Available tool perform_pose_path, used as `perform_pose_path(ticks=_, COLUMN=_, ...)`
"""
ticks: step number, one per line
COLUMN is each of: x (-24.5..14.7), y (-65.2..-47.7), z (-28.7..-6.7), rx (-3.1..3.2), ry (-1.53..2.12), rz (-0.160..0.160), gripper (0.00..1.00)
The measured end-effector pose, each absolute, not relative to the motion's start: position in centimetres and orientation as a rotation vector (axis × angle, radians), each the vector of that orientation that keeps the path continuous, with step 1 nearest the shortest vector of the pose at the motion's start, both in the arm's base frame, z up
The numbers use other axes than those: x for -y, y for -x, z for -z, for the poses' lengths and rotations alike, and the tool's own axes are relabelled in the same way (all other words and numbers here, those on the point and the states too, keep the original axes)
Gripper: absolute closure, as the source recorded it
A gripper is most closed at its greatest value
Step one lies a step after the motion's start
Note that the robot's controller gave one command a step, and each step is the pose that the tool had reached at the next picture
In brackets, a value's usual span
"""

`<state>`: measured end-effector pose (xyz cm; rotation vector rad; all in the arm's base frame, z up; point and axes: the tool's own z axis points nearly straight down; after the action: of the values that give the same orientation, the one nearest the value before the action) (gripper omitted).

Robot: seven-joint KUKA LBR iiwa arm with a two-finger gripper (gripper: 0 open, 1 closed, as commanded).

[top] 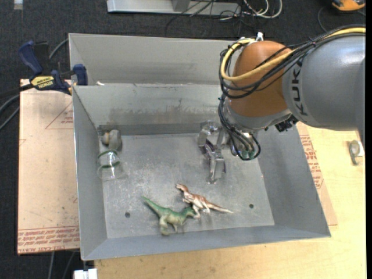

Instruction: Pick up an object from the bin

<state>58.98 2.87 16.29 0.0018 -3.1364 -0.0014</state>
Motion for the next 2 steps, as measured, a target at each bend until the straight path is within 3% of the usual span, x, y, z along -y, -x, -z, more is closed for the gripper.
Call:
perform_pose_path(ticks=1, x=-2.8, y=-59.1, z=-16.8, rx=3.143, ry=0.001, rz=0.002, gripper=0.0)
perform_pose_path(ticks=2, x=2.1, y=-62.2, z=-6.9, rx=3.13, ry=0.216, rz=0.002, gripper=0.0)
